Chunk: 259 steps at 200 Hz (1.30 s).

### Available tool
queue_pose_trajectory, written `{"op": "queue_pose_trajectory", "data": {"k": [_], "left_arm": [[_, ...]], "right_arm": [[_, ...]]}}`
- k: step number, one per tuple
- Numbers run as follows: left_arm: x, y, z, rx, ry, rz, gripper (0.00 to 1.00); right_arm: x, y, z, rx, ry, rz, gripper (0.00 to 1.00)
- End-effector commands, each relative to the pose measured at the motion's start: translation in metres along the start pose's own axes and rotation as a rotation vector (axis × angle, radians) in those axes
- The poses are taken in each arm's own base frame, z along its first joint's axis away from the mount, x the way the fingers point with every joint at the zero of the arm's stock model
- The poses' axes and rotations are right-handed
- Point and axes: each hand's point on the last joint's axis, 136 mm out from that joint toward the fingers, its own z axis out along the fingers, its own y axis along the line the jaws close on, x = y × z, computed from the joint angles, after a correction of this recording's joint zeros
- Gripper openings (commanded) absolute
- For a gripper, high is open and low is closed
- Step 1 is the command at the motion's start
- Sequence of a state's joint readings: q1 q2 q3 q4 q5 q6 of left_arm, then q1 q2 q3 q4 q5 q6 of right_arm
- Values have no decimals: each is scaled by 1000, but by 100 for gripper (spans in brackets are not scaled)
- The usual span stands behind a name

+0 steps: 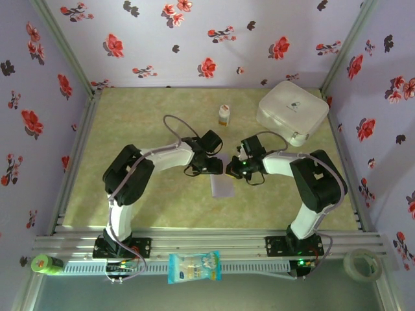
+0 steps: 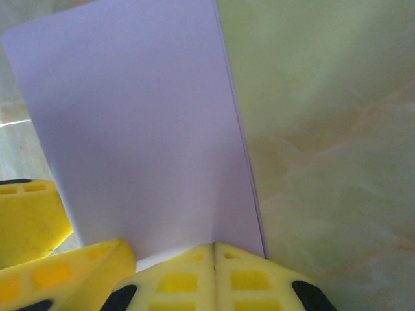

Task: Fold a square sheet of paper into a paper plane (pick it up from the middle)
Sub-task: Hold the square sheet of paper at the center of the table, then first fold the square sheet of paper in half at the center of the table.

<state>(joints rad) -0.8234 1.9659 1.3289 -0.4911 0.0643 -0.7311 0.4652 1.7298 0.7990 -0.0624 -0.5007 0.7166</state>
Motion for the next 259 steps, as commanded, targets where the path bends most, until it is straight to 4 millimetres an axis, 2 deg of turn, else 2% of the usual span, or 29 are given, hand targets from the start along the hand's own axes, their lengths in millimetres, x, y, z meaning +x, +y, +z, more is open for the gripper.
{"op": "queue_pose_trajectory", "data": {"k": [1,21,29,58,73,88,135,174,222,259], "left_arm": [[-25,-5,-36,110,-120,-76,66],[-30,-6,-56,221,-165,-135,62],[-32,-8,-62,268,-175,-152,58],[-26,-23,-68,408,-163,-147,25],[-21,-32,-62,472,-123,-160,10],[-16,-38,-55,534,-95,-187,0],[-8,-48,-37,617,-54,-216,0],[3,-41,-16,590,-11,-204,0],[28,-11,11,475,31,-200,0],[49,23,31,338,46,-201,0]], "right_arm": [[17,-50,7,211,56,28,0],[14,-46,7,209,59,20,0],[14,-45,7,209,64,22,0],[12,-43,7,201,55,31,0],[12,-43,6,203,50,40,0],[13,-43,5,203,47,50,0],[14,-44,5,204,44,61,0],[16,-46,5,206,48,64,0],[18,-50,7,220,55,65,0],[19,-54,6,235,51,73,0]]}}
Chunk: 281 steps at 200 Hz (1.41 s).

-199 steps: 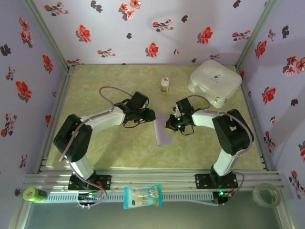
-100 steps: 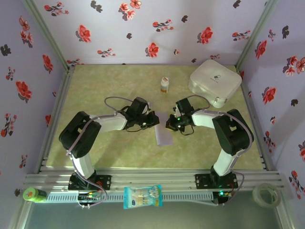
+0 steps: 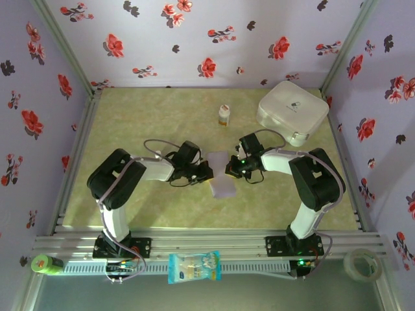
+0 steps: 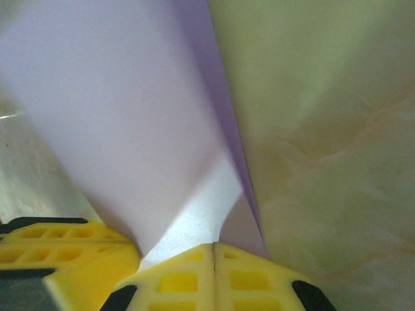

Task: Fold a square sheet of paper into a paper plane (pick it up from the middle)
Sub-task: First fold the square sheet of paper in half at the center of the table.

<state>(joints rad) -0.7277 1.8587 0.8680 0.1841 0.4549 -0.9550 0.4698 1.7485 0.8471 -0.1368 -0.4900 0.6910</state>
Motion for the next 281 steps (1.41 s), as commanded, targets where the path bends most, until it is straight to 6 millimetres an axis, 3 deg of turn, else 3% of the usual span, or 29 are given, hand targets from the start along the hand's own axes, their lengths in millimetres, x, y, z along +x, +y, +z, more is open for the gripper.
{"op": "queue_pose_trajectory", "data": {"k": [1,28,77,119,163,196,220,240,281], "left_arm": [[14,42,4,-145,16,11,0],[11,38,-1,-153,9,24,0],[-6,-26,-29,-35,-46,30,3],[11,-40,-16,1,18,-24,3],[28,-9,0,-56,49,-61,2],[45,29,2,-128,57,-73,2],[53,38,-2,-133,58,-77,2],[46,21,-10,-90,31,-53,2],[29,-36,-22,47,10,-12,5]], "right_arm": [[20,-54,8,200,29,83,0],[19,-55,7,208,14,91,0],[17,-53,4,201,3,89,0],[17,-53,4,200,-3,94,0],[18,-53,4,198,-1,95,0],[19,-54,5,200,0,96,0],[19,-55,5,204,0,97,0],[19,-56,5,206,-1,98,0],[18,-55,4,206,-5,98,0]]}}
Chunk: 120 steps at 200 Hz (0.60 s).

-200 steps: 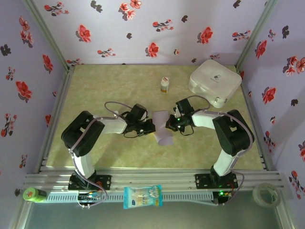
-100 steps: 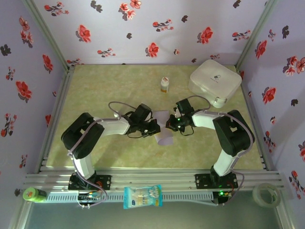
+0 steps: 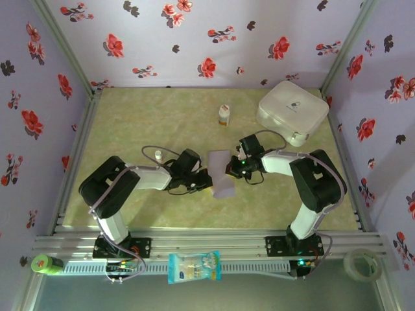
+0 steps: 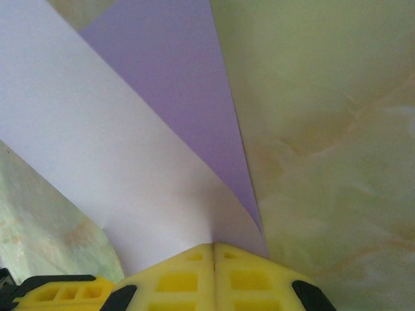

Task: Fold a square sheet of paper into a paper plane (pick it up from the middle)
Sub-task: First fold the square sheet of paper in half at the center of the table.

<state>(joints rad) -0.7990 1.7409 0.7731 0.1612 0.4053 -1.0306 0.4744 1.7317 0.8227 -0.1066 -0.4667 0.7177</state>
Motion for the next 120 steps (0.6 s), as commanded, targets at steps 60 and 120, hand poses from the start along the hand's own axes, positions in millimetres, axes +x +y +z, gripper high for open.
{"op": "queue_pose_trajectory", "data": {"k": [60,120], "left_arm": [[14,-19,17,94,71,-41,4],[48,33,9,21,97,-82,4]], "right_arm": [[19,-54,5,201,19,88,0],[22,-57,4,207,19,91,0]]}}
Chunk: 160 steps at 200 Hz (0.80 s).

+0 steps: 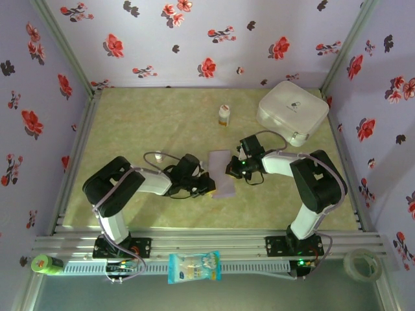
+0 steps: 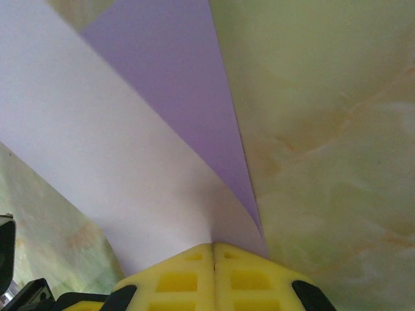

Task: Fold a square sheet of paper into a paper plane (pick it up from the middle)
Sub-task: First fold the square sheet of paper in half at the center of the table.

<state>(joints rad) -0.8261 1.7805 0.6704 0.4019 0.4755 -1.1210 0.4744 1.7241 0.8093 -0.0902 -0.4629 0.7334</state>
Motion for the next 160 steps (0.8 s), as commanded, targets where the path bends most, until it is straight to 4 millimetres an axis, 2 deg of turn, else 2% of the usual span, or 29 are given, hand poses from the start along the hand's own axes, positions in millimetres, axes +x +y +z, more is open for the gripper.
{"op": "queue_pose_trajectory", "data": {"k": [1,22,73,100,136,160], "left_arm": [[27,36,-7,-92,56,-57,4],[28,29,-13,-81,53,-27,5],[9,-20,-15,11,2,37,7],[1,-26,-7,30,-14,23,8],[-1,-25,1,46,-12,5,10],[9,-10,4,-2,25,1,10]], "right_arm": [[21,-57,5,212,26,80,0],[20,-57,4,213,22,79,0],[20,-56,2,209,18,80,0],[20,-56,3,209,21,80,0],[21,-56,4,207,21,81,0],[20,-56,5,206,22,84,0]]}}
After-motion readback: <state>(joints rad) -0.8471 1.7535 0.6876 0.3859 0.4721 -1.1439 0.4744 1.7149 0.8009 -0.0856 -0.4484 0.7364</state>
